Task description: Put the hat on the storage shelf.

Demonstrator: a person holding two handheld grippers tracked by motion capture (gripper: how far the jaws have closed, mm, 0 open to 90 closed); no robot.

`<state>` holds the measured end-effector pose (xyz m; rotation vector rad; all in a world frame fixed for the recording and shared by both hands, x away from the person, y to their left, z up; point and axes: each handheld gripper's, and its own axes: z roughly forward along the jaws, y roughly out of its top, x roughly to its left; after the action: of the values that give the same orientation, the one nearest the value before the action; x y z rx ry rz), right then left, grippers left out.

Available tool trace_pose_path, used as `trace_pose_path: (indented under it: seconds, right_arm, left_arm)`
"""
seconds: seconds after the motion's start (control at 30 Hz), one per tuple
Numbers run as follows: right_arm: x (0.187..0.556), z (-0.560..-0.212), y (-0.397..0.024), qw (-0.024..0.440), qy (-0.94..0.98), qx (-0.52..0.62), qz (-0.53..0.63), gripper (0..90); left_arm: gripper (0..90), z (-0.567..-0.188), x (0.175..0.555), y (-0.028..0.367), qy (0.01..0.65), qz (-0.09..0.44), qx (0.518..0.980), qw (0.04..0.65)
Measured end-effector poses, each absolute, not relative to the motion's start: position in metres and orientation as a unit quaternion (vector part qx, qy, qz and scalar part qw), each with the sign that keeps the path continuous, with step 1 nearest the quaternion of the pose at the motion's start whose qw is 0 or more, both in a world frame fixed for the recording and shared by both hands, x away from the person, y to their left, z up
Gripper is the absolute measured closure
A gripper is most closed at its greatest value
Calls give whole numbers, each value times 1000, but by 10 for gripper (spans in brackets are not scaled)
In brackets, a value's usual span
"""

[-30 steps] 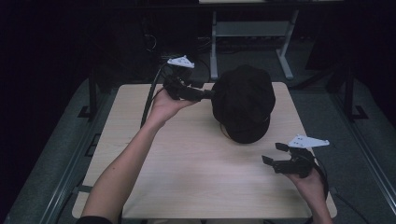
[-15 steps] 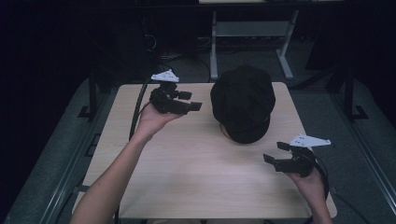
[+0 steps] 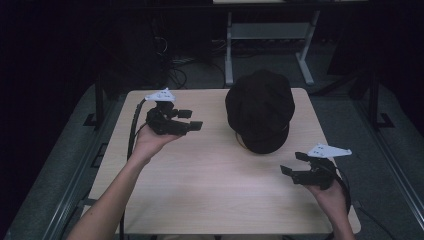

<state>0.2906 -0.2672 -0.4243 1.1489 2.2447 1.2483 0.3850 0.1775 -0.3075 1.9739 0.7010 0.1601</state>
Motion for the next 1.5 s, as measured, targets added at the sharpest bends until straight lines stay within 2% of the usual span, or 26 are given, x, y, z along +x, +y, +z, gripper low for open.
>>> trace_pose_path:
  seconds: [1.5]
  right_arm:
    - [290,-428,-267,154,792,408,427,207]
  left_arm:
    - [284,-381,332,229,318,100,809,484]
